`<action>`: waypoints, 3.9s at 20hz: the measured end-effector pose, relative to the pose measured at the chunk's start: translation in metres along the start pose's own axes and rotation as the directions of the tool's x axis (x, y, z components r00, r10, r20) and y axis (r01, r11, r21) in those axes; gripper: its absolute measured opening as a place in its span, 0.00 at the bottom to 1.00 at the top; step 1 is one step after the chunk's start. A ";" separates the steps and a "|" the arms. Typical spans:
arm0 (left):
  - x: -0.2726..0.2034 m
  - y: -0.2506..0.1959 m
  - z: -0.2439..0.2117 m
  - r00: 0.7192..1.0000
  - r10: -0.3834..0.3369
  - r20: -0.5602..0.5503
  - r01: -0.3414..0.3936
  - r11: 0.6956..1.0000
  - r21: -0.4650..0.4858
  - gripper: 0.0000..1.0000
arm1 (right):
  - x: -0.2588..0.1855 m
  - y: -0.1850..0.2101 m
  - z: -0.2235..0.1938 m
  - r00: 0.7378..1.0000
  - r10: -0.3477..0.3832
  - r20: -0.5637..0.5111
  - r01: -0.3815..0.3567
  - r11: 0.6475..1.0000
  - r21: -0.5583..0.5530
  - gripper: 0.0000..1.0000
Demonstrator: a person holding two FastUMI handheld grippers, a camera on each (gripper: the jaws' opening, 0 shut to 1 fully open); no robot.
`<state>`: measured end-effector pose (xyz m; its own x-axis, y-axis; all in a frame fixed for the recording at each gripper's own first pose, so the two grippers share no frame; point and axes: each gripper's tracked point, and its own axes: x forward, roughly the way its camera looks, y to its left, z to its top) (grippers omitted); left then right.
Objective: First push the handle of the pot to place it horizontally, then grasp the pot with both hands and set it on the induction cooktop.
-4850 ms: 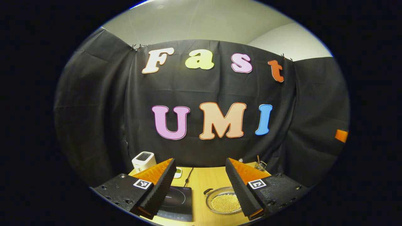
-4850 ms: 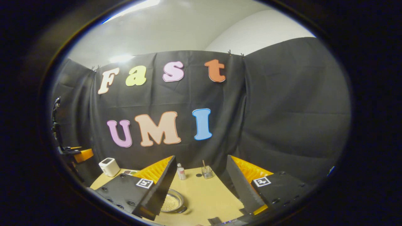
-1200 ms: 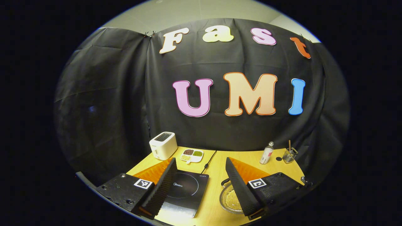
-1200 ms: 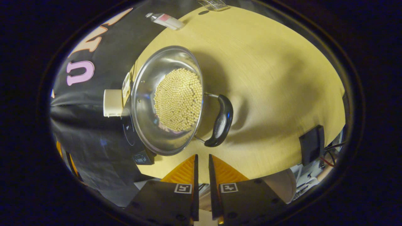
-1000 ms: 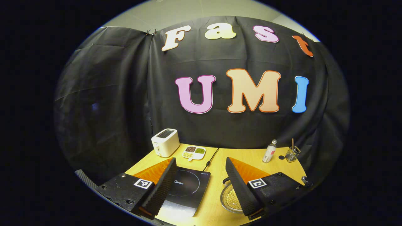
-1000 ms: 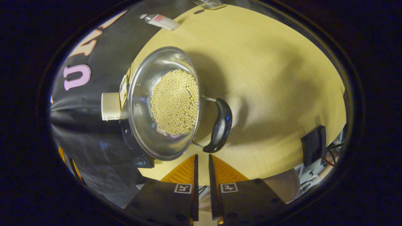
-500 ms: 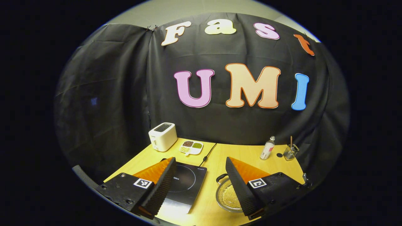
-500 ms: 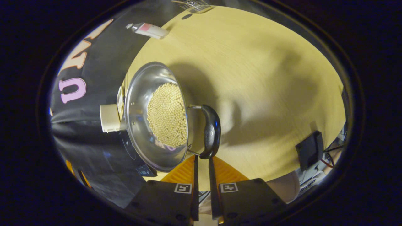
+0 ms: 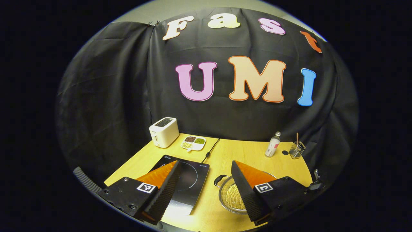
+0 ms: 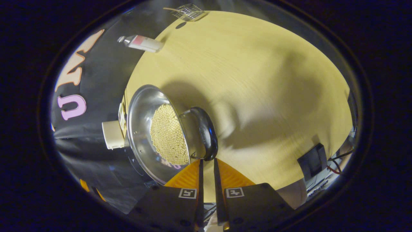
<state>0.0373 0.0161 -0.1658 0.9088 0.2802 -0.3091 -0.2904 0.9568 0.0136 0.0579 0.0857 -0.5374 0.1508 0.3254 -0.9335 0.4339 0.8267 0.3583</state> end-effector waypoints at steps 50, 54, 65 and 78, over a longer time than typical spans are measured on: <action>0.047 0.019 -0.135 0.917 -0.068 -0.392 0.049 0.997 -0.058 0.97 | -0.060 0.024 0.108 0.975 0.182 0.130 -0.144 0.955 -0.260 1.00; 0.066 0.002 -0.153 0.872 -0.136 -0.470 0.117 0.991 -0.068 0.98 | -0.046 0.041 0.114 0.978 0.173 0.117 -0.118 0.922 -0.369 0.92; 0.119 -0.025 -0.210 0.712 -0.220 -0.666 0.215 0.972 -0.092 0.96 | -0.003 0.057 0.121 0.991 0.132 0.023 -0.110 0.896 -0.430 1.00; 0.144 -0.037 -0.260 0.552 -0.202 -0.809 0.217 0.972 -0.095 0.96 | 0.045 0.051 0.108 0.989 0.082 -0.120 -0.125 0.903 -0.410 0.79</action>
<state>0.1016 0.0007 -0.4578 0.3179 -0.1016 -0.9427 -0.1139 0.9830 -0.1444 0.1833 0.0933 -0.5632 0.0785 0.4447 -0.8922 0.0089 0.8946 0.4467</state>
